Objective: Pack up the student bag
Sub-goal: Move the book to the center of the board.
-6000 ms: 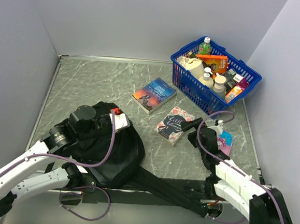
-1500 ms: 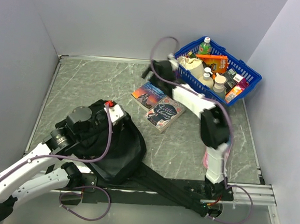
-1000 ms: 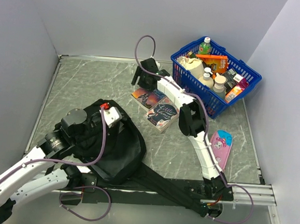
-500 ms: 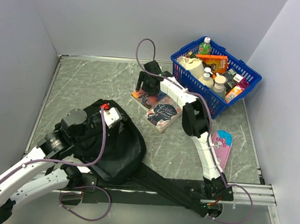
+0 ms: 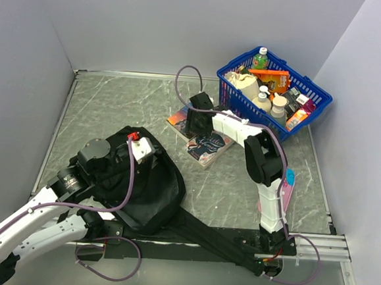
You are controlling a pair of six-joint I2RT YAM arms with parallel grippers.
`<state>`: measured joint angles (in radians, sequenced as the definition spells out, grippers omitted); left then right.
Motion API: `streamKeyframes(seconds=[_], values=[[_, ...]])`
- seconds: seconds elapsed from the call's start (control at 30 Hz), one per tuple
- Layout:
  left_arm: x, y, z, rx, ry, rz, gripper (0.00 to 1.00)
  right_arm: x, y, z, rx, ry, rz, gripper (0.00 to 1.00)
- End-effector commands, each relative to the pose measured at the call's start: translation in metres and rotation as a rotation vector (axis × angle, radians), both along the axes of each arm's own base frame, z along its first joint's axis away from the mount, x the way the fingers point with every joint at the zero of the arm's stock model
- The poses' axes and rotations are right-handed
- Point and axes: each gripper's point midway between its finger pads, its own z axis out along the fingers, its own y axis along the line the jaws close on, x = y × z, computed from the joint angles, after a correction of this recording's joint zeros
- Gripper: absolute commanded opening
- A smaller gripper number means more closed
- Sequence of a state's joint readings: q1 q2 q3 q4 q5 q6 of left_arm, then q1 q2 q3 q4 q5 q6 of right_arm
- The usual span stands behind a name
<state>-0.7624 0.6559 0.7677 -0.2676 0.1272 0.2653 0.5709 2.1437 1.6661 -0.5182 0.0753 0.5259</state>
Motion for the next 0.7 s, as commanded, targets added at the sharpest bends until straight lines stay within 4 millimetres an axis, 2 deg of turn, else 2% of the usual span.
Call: streamKeyframes(seconds=[0.0,0.1,0.27,0.4,0.47,0.6,0.67], values=[[-0.005,-0.004,0.028,-0.091,-0.056,-0.031,0.01,-0.06,-0.043,-0.054,-0.198,0.241,-0.008,0.69],[-0.006,-0.004,0.027,-0.088,-0.054,-0.033,0.01,-0.061,-0.033,-0.049,-0.182,0.227,-0.006,0.72],[-0.006,-0.003,0.024,-0.081,-0.054,-0.032,0.01,-0.054,-0.02,-0.027,-0.165,0.159,-0.018,0.75],[-0.007,-0.002,0.023,-0.079,-0.056,-0.031,0.01,-0.054,-0.014,-0.029,-0.122,0.176,-0.067,0.73],[-0.006,-0.002,0.024,-0.075,-0.061,-0.03,0.01,-0.054,-0.013,-0.032,-0.099,0.188,-0.109,0.68],[-0.008,0.0,0.023,-0.07,-0.058,-0.03,0.01,-0.053,-0.016,-0.036,-0.086,0.187,-0.161,0.52],[-0.007,0.0,0.023,-0.065,-0.059,-0.029,0.01,-0.054,-0.018,-0.036,-0.077,0.182,-0.182,0.48]])
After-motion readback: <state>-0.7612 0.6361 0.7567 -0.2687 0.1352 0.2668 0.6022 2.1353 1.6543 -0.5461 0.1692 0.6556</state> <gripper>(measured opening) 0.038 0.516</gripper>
